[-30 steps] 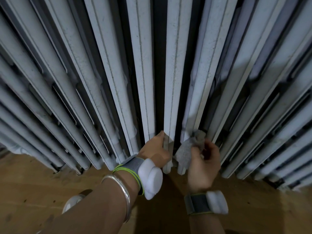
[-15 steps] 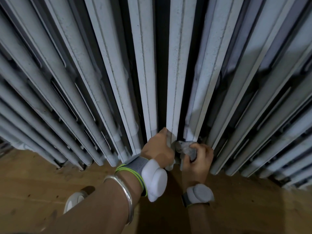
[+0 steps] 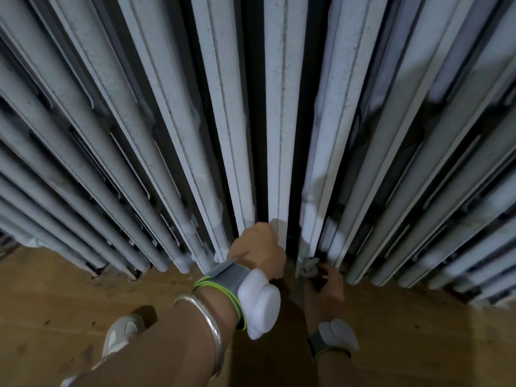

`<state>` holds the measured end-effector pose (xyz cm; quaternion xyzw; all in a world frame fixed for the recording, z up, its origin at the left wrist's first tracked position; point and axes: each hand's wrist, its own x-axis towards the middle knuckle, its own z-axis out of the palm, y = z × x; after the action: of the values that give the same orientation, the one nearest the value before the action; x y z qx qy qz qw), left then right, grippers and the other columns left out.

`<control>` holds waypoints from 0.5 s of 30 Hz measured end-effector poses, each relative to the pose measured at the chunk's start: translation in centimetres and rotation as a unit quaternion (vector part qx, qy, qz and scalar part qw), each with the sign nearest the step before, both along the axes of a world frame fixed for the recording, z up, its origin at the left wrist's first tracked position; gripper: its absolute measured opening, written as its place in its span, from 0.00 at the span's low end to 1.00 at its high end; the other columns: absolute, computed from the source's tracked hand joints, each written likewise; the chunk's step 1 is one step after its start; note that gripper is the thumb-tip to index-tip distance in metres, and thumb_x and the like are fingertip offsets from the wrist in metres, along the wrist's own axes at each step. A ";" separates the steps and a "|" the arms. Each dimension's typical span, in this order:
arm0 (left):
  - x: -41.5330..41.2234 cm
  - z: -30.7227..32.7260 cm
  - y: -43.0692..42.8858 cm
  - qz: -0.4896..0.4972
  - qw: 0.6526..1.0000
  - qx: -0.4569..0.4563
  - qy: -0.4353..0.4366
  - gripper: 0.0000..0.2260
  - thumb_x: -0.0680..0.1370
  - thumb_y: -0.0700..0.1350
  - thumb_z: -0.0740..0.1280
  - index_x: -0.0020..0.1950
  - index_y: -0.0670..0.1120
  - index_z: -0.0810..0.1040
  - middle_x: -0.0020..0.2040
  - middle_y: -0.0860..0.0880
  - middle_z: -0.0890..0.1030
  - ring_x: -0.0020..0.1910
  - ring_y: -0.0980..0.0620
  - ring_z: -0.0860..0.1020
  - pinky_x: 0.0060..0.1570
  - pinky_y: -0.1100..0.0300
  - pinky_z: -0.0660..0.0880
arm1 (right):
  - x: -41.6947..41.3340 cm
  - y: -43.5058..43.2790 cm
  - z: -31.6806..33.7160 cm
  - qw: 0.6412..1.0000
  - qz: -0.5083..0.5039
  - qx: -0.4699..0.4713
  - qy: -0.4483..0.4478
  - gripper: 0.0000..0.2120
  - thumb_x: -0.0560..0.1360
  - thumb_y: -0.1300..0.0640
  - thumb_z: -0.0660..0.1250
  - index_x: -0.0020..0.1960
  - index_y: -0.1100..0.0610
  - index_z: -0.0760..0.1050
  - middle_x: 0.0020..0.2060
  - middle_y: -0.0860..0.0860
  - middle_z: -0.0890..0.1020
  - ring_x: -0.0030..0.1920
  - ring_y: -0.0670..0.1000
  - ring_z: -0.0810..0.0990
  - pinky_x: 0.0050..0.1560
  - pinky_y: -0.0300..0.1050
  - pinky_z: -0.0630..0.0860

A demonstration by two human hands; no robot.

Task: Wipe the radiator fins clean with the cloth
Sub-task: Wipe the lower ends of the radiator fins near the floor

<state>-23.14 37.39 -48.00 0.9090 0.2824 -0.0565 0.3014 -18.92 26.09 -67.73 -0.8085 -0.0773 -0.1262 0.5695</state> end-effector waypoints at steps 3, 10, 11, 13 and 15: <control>0.7 -0.7 -0.4 -0.027 0.998 -0.064 -0.009 0.17 0.77 0.35 0.59 0.66 0.40 0.74 0.64 0.42 0.75 0.64 0.43 0.73 0.64 0.52 0.70 | 0.3 -0.9 2.5 0.998 -0.036 0.025 -0.049 0.09 0.72 0.63 0.70 0.49 0.59 0.73 0.45 0.55 0.75 0.44 0.50 0.75 0.46 0.44 0.74; 1.4 -0.1 -2.7 -0.015 0.983 -0.166 -0.071 0.28 0.72 0.43 0.59 0.73 0.44 0.65 0.71 0.45 0.70 0.70 0.47 0.68 0.69 0.54 0.65 | 1.3 -2.8 10.5 0.972 -0.064 0.105 -0.200 0.09 0.71 0.56 0.62 0.51 0.52 0.68 0.49 0.50 0.69 0.47 0.49 0.71 0.49 0.35 0.69; 1.5 -0.1 -2.9 -0.009 0.983 -0.167 -0.082 0.27 0.72 0.42 0.60 0.72 0.43 0.66 0.69 0.44 0.72 0.69 0.45 0.70 0.68 0.52 0.67 | 1.6 -3.0 11.2 0.970 -0.069 0.098 -0.210 0.09 0.72 0.57 0.62 0.52 0.53 0.69 0.49 0.49 0.68 0.48 0.52 0.72 0.49 0.40 0.70; 1.7 -0.1 -3.2 -0.003 0.981 -0.162 -0.105 0.24 0.73 0.37 0.61 0.71 0.43 0.68 0.66 0.42 0.74 0.66 0.43 0.72 0.65 0.50 0.69 | 2.4 -3.1 12.2 0.973 -0.077 0.072 -0.207 0.10 0.72 0.57 0.61 0.52 0.58 0.71 0.50 0.52 0.71 0.50 0.58 0.73 0.51 0.45 0.70; 1.8 0.0 -3.8 -0.005 0.970 -0.210 -0.118 0.28 0.72 0.40 0.62 0.73 0.45 0.65 0.69 0.42 0.71 0.68 0.43 0.69 0.68 0.51 0.67 | 3.1 -3.1 12.2 0.976 -0.074 0.022 -0.202 0.13 0.71 0.58 0.60 0.52 0.63 0.74 0.49 0.60 0.74 0.52 0.58 0.71 0.54 0.41 0.67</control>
<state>-21.36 33.63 -48.04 0.8269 0.2220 -0.0080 0.5166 -15.86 22.98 -55.51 -0.7570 -0.1284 -0.3305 0.5488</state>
